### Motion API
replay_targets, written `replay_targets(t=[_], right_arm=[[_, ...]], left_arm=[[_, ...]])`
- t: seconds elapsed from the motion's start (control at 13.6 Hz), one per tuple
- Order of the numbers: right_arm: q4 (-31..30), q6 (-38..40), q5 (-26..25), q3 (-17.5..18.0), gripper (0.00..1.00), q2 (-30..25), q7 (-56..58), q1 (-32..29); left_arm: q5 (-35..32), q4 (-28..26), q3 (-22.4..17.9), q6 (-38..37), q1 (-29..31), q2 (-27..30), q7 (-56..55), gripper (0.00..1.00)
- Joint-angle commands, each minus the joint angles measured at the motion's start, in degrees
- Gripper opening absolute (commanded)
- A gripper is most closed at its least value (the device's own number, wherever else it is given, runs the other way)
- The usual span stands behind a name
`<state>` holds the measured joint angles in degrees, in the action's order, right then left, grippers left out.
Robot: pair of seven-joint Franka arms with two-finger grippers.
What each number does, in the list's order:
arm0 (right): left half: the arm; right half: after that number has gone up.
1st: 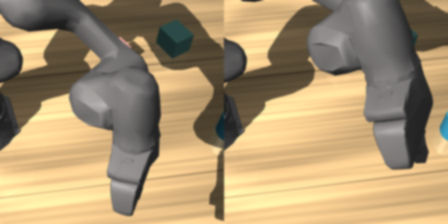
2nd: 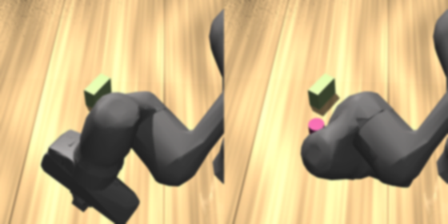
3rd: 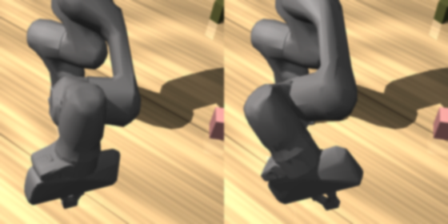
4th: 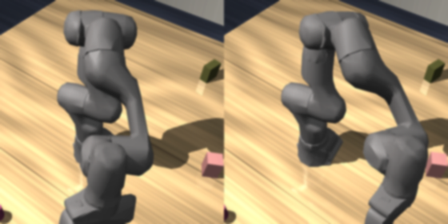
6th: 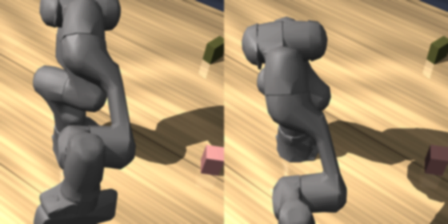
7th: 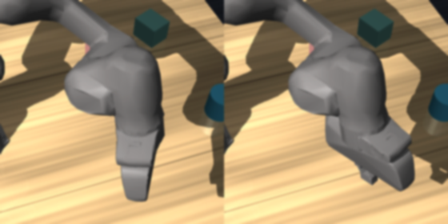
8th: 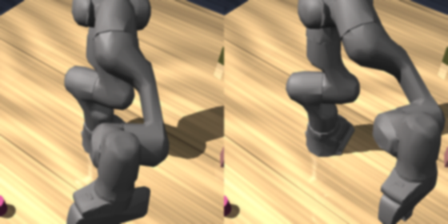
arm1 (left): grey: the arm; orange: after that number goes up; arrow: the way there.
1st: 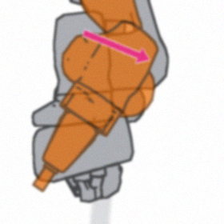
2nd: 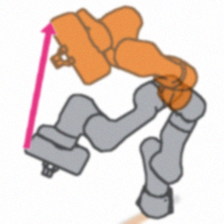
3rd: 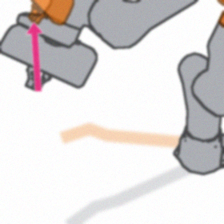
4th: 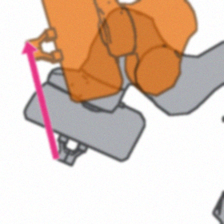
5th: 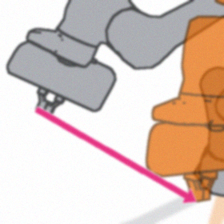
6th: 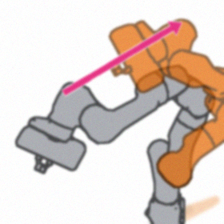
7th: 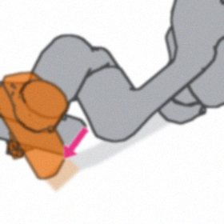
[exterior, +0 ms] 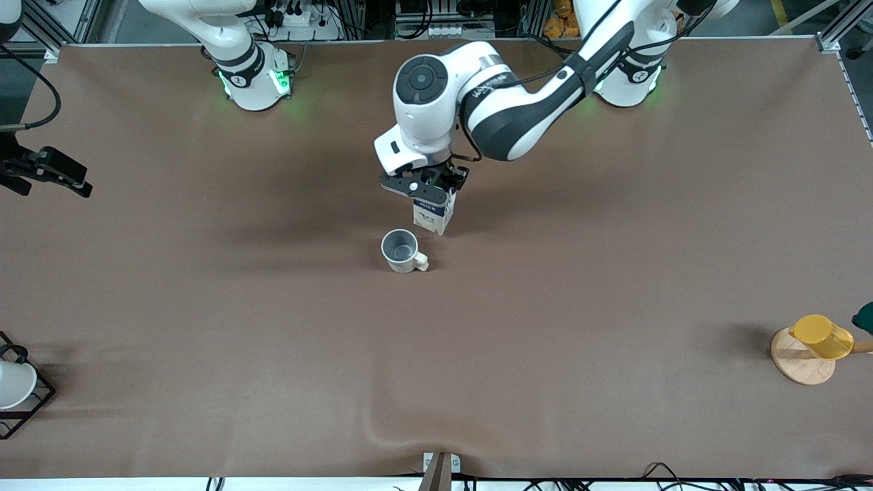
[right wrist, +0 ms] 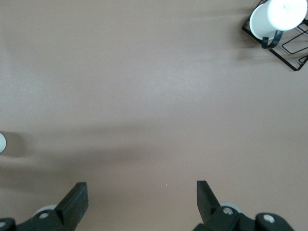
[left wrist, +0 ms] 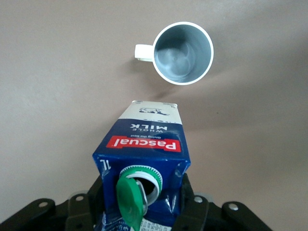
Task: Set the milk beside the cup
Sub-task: 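Lower the milk carton beside the white mug with the left gripper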
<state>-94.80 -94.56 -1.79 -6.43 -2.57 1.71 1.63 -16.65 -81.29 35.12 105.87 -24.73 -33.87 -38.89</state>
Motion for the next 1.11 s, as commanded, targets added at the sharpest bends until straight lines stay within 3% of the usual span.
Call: replay_targets(t=[0.0, 0.59, 0.66, 0.74, 1.03], right_arm=[[1.5, 0.4, -0.5, 1.2, 1.0, -0.3, -1.7, -1.7], [1.6, 4.1, -0.4, 1.2, 1.0, 1.0, -1.6, -1.5], [1.6, 4.2, -0.3, 1.2, 1.0, 1.0, -1.5, -1.6], [1.6, 4.2, -0.2, 1.2, 1.0, 1.0, -1.5, -1.7], [1.6, 4.2, -0.1, 1.2, 1.0, 1.0, -1.5, -1.8]], left_arm=[[-2.0, 1.8, -1.1, 1.3, -1.9, -1.7, 0.2, 0.62], [-2.2, 2.0, -4.1, 7.5, -4.2, -4.5, 2.9, 0.65], [-2.2, 2.0, -5.0, 7.5, -5.2, -4.2, 2.9, 0.75], [-2.2, 2.0, -5.6, 7.6, -5.4, -4.2, 3.0, 0.98], [-2.2, 2.5, -5.7, 8.4, -4.7, -3.2, 3.3, 1.0]])
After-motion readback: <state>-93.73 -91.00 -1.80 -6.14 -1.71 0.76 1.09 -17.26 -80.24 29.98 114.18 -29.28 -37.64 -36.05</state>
